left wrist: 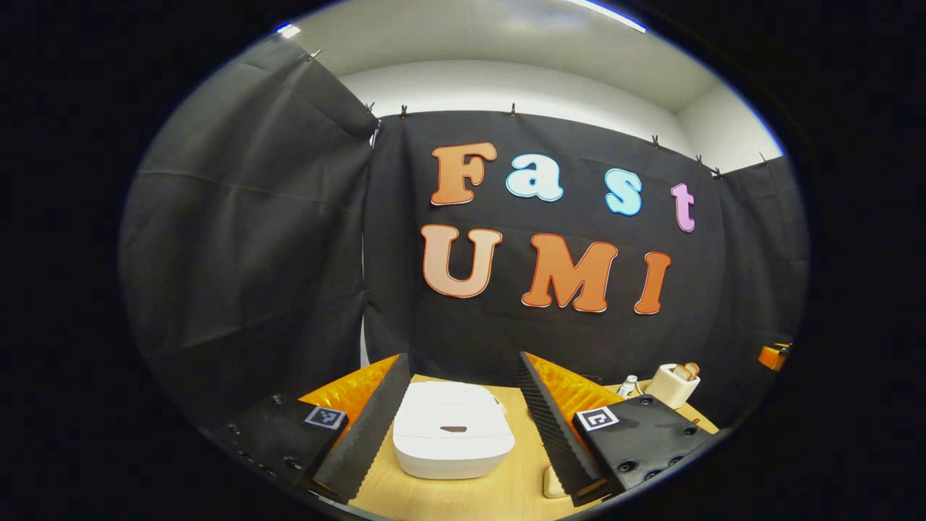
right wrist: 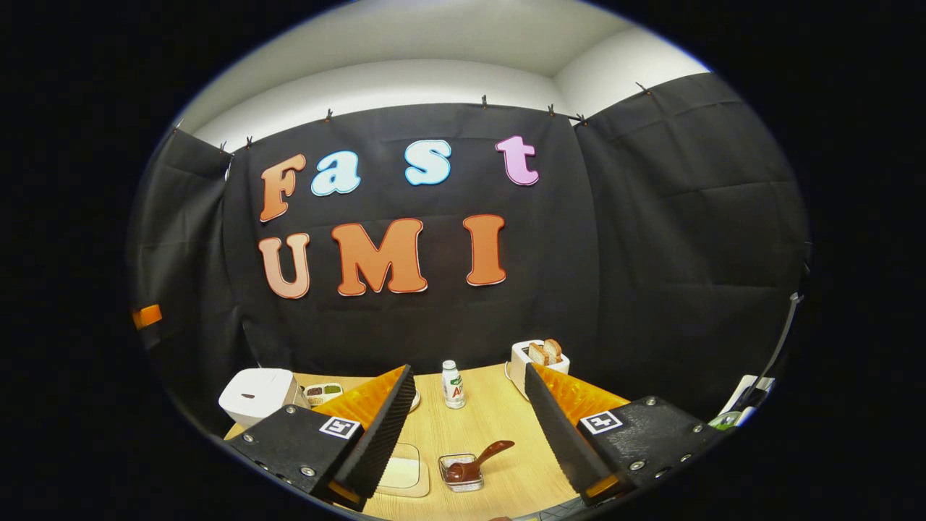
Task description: Close the left gripper, press the button to open the rice cooker; take a wooden spoon from the chopstick holder with the right hand, scoop a spoonful of rice and pour it into the rice cooker, then put the wooden spoon back into the chopstick holder.
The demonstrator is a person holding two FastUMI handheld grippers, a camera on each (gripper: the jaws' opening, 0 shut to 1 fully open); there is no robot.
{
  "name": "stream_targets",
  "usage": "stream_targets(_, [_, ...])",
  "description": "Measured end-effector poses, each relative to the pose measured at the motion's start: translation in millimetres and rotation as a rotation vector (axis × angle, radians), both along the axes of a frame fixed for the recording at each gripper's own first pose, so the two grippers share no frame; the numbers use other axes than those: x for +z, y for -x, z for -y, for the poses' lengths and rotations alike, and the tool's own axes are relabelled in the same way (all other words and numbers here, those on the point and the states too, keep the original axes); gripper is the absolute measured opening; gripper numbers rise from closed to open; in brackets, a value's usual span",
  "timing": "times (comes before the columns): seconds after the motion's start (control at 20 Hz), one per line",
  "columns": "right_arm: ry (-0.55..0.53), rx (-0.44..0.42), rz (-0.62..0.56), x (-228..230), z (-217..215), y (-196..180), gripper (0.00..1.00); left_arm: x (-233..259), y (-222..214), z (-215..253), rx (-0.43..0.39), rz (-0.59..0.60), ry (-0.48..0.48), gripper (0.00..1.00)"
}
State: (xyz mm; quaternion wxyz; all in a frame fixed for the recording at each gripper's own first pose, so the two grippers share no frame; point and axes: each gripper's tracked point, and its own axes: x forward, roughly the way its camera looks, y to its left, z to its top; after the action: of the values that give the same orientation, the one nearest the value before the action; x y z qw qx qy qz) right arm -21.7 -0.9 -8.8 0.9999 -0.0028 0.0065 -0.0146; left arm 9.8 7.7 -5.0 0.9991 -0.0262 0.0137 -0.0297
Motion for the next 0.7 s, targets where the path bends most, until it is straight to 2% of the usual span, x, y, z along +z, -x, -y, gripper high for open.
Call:
stream_targets(0.25, [0.012,0.014,0.001,-2,-2,-1,0.95,-4,-2,0,-0.012,-0.015,-0.022,1.00])
stream_targets(0.5, [0.017,0.031,-0.011,-5,-5,-2,0.95,-13,-5,0,-0.018,-0.030,-0.019,0.72])
stream_targets(0.6, [0.008,0.047,-0.022,-8,-7,-3,0.95,-8,-3,-2,-0.022,-0.021,0.006,0.28])
stream_targets(0.7, [0.014,0.056,-0.036,-14,-10,-5,0.95,-12,-7,-4,-0.024,-0.031,-0.001,0.27])
